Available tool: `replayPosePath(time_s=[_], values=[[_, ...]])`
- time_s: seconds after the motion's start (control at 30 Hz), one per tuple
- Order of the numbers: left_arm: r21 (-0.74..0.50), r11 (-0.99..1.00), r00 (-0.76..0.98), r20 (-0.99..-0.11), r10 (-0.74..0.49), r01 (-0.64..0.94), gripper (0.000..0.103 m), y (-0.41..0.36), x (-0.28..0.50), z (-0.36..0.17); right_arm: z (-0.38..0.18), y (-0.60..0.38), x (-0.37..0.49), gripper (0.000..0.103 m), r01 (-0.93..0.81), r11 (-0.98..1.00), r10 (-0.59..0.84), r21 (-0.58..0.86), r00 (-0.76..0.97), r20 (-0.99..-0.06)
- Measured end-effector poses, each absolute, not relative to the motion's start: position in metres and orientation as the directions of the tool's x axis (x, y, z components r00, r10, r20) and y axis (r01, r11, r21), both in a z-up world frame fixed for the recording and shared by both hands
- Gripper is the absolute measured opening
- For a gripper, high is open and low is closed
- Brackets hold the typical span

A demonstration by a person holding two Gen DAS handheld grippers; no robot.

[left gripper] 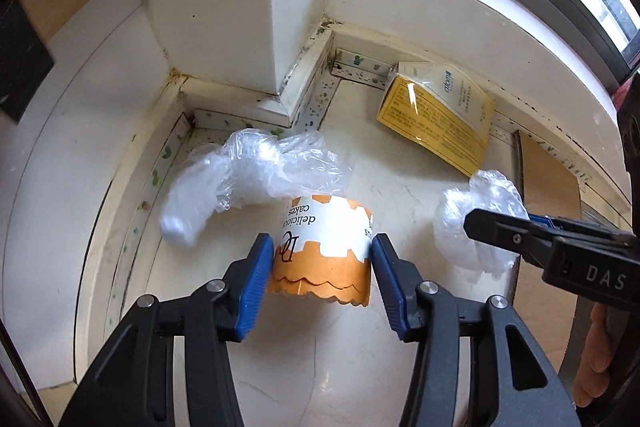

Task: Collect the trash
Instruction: 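Grasp the orange-and-white cake cup with the left tool while the right tool grasps a plastic bag, then carry the cake cup and plastic bag down toward the bin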

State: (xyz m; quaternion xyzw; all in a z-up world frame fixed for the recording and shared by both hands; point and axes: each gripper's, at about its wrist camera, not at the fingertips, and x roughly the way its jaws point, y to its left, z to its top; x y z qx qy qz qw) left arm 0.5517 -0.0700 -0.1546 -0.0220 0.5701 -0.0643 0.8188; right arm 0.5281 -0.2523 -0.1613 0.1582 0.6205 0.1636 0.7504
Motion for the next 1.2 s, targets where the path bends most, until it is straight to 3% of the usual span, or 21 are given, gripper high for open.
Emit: replayPosePath(time_s=[0.43,0.97,1.2], values=[[-0.179,0.967,0.367,-0.900,-0.236,0.183,0.048,-0.080,0.447,-0.094,-0.114,-0.267,0.435,0.030,-0.062,0.896,0.442,0.439,0.208,-0.873],[-0.200,0.879,0.454,-0.794,-0.405,0.434,0.048,-0.067,0.223,0.060,0.014,-0.251,0.236,0.030,-0.109,0.917,0.398,0.384,0.332,-0.855],[-0.169,0.837,0.473,-0.759,-0.448,0.521,0.048,-0.041,0.130,0.085,0.036,-0.228,0.143,0.030,-0.116,0.917,0.398,0.382,0.350,-0.848]])
